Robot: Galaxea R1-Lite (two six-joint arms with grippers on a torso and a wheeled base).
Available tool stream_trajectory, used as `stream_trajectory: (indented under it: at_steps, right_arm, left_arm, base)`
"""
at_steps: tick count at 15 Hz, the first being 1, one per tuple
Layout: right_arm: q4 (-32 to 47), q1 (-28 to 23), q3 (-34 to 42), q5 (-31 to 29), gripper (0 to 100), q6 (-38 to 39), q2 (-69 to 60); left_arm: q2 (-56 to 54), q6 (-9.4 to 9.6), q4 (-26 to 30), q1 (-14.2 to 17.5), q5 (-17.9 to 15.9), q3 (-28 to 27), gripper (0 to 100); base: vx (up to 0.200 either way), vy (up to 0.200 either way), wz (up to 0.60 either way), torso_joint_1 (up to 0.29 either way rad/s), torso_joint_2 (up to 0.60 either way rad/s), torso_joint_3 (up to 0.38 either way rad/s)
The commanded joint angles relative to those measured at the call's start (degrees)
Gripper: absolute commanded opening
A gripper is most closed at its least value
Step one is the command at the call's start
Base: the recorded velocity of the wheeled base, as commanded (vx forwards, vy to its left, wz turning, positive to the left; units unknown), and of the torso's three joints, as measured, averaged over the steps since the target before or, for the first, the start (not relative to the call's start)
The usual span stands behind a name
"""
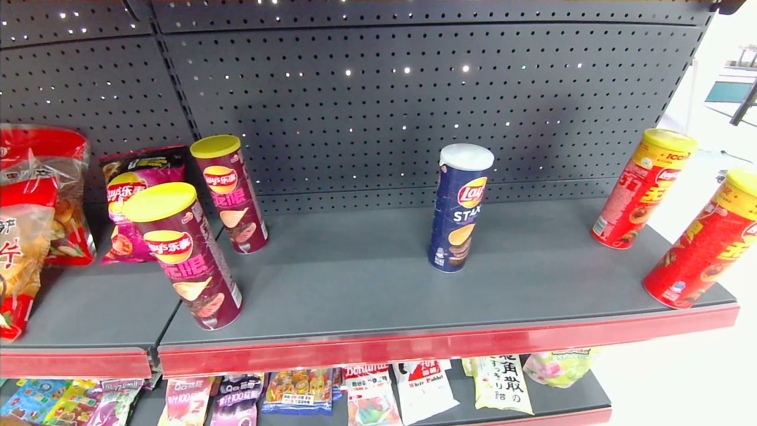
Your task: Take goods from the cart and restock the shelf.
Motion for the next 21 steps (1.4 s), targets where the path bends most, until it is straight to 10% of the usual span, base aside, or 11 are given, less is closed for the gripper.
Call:
stream_trajectory:
  at_steps: [1, 7, 11, 21]
  right_arm:
    - [0.34, 2.74, -24.67, 5.31, 100, 6.70, 23.86]
    - [-13.46, 14.17, -28.71, 13.84, 100, 0.55, 54.62]
    - [-29.37, 7.05, -30.73, 35.64, 100, -1.74, 75.63]
    - [-31.39, 4.50, -47.08, 48.55, 100, -9.82, 96.37]
  left_arm:
    - [0.60, 0.47, 0.35, 0.15, -0.08, 0.54, 0]
    - [0.87, 2.23, 0.35, 0.23, 1.41, 0.63, 0]
    - [1.92, 3.99, 0.26, 0.23, 1.59, -0.51, 0]
    - [2.45, 4.16, 0.26, 0.23, 1.67, -0.69, 0]
  base:
    - [0.000, 0.000, 0.00, 0.000, 0.00, 0.000]
    - [0.000, 0.000, 0.00, 0.000, 0.00, 0.000]
    - [0.000, 0.000, 0.00, 0.000, 0.00, 0.000]
    - [0.000, 0.000, 0.00, 0.000, 0.00, 0.000]
